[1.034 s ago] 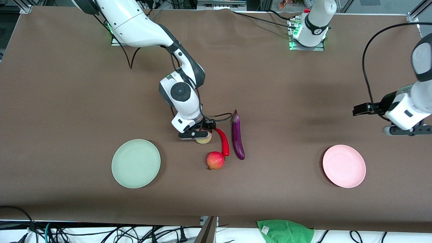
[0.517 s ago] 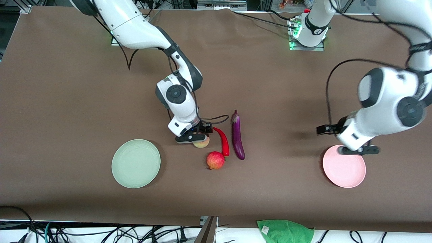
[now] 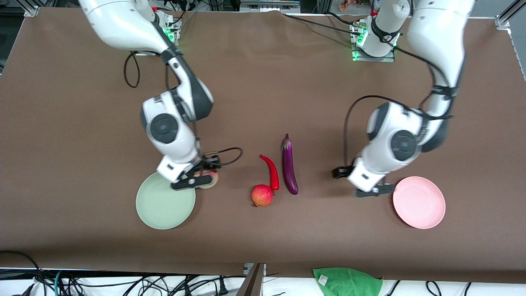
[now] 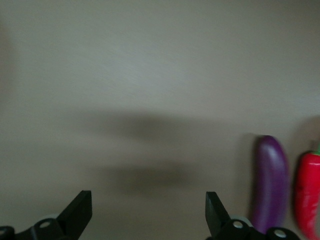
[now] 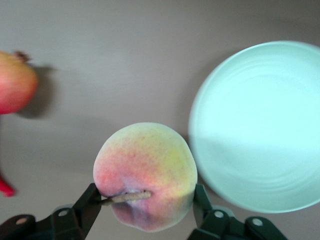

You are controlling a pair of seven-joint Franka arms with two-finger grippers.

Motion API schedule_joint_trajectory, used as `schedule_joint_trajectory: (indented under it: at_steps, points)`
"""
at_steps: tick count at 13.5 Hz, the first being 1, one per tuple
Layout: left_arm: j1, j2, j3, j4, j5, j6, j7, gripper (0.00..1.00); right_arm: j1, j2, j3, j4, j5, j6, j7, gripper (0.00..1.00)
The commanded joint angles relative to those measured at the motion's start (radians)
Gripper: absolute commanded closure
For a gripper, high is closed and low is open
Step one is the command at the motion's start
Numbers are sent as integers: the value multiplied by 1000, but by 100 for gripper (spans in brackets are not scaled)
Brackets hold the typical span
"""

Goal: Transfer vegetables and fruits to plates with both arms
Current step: 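Place the peach on the green plate while the left gripper grasps eggplant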

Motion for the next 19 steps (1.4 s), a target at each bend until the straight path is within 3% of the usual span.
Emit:
schedule_joint_trajectory:
  at_steps: [1, 5, 9, 10, 11, 12, 13, 14, 17, 19]
  points:
    - [-112, 79, 13, 53, 20, 65, -150, 0, -72, 10, 14, 0, 0, 2, -147, 68]
    - [-217, 177, 14, 136, 78, 93, -264, 0, -131, 10, 18, -5, 3, -5, -267, 68]
    - [-257, 243, 14, 147, 161, 155, -267, 2, -124, 55, 23, 0, 4, 59, -260, 55]
    - [-258, 250, 14, 147, 167, 160, -267, 36, -127, 56, 21, 1, 6, 71, -261, 33]
    - [-257, 250, 14, 146, 169, 162, -267, 59, -127, 55, 23, 12, 27, 76, -261, 4]
    - [-254, 248, 14, 146, 171, 162, -259, 74, -124, 53, 23, 33, 67, 59, -258, 0]
    - [-252, 248, 14, 146, 171, 160, -258, 95, -123, 52, 23, 59, 92, 17, -252, 0]
    - [-251, 247, 14, 146, 171, 160, -258, 100, -123, 52, 23, 94, 95, -49, -249, 0]
    - [-200, 210, 22, 149, 169, 150, -226, 100, -99, 50, 24, 155, 95, -143, -202, 0]
    - [-96, 161, 13, 147, 155, 127, -36, 100, -19, 58, 21, 155, 90, -125, -17, 0]
